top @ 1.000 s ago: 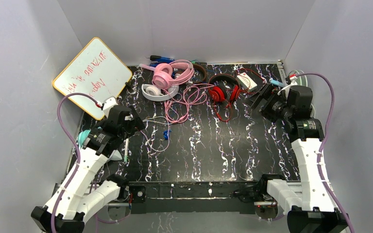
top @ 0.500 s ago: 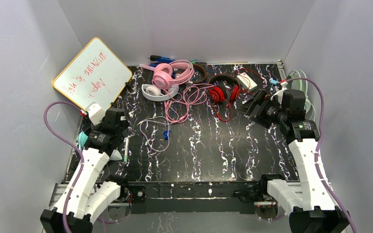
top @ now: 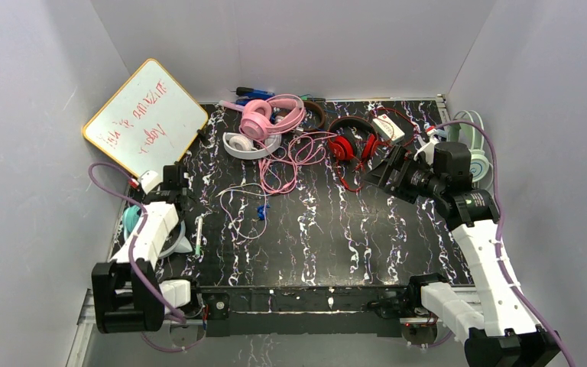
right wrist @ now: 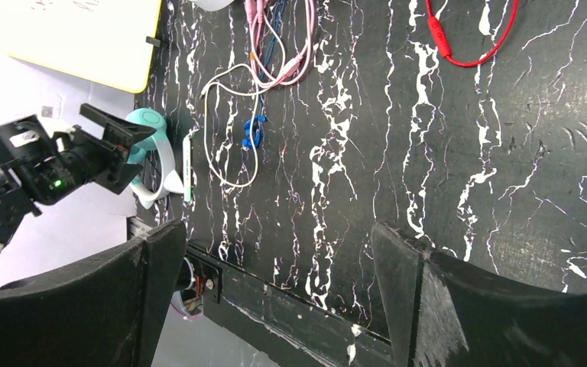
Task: Wrap the headphones
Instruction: Pick up the headphones from the corner of the board, then place the headphones at the center of the board.
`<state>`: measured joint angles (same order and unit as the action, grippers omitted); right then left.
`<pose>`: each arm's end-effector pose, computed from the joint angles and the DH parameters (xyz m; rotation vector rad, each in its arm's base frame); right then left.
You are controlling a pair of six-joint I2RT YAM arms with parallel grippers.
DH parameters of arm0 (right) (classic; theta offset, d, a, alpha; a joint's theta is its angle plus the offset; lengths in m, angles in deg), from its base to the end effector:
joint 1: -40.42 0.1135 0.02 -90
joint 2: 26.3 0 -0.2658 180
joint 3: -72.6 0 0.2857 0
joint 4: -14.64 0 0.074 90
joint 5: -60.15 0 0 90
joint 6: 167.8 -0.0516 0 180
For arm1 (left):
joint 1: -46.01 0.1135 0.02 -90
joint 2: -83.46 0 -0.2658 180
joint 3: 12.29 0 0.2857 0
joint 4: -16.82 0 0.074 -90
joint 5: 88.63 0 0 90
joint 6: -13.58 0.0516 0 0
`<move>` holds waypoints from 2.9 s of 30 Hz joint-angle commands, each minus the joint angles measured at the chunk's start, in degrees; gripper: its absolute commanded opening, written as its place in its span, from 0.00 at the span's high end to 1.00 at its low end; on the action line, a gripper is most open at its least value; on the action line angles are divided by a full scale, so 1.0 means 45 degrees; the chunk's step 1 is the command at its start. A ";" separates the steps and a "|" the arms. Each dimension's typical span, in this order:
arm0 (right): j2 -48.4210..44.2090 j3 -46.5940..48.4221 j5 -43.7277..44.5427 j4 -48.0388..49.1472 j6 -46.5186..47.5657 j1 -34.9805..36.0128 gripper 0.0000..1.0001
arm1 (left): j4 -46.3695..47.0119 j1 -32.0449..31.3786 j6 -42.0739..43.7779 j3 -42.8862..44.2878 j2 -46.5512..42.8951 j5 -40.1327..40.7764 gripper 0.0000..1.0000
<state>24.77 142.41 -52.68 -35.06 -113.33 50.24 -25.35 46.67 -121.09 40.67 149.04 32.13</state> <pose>0.2210 0.0586 0.3495 0.2419 2.1797 0.8815 0.2568 0.0294 0.1964 -1.1011 2.1014 0.3218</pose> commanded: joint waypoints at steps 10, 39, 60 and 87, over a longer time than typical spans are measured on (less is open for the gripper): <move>-0.0323 0.0694 -0.0204 0.0388 0.0344 0.0180 0.02 | 0.0301 0.0760 -0.0053 0.0353 0.3573 -0.1454 0.63; 0.0105 0.0312 -0.1828 0.1472 0.0610 0.0194 0.02 | 0.3605 -0.2440 -0.2024 0.7454 -0.1657 -0.9595 1.00; -0.0215 0.0017 0.2237 -0.0957 0.0613 0.0201 0.02 | 0.1646 -1.5267 0.3581 0.7138 0.4978 -0.2685 1.00; -0.0479 -0.0598 0.2493 -0.0744 0.1001 0.0200 0.01 | -0.0131 -1.7287 -0.4992 0.2326 0.1707 0.1916 0.01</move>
<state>22.45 139.59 -39.76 -40.64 -109.03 51.01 -22.70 -31.36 -122.49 58.71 164.08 35.23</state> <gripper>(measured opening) 0.984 0.982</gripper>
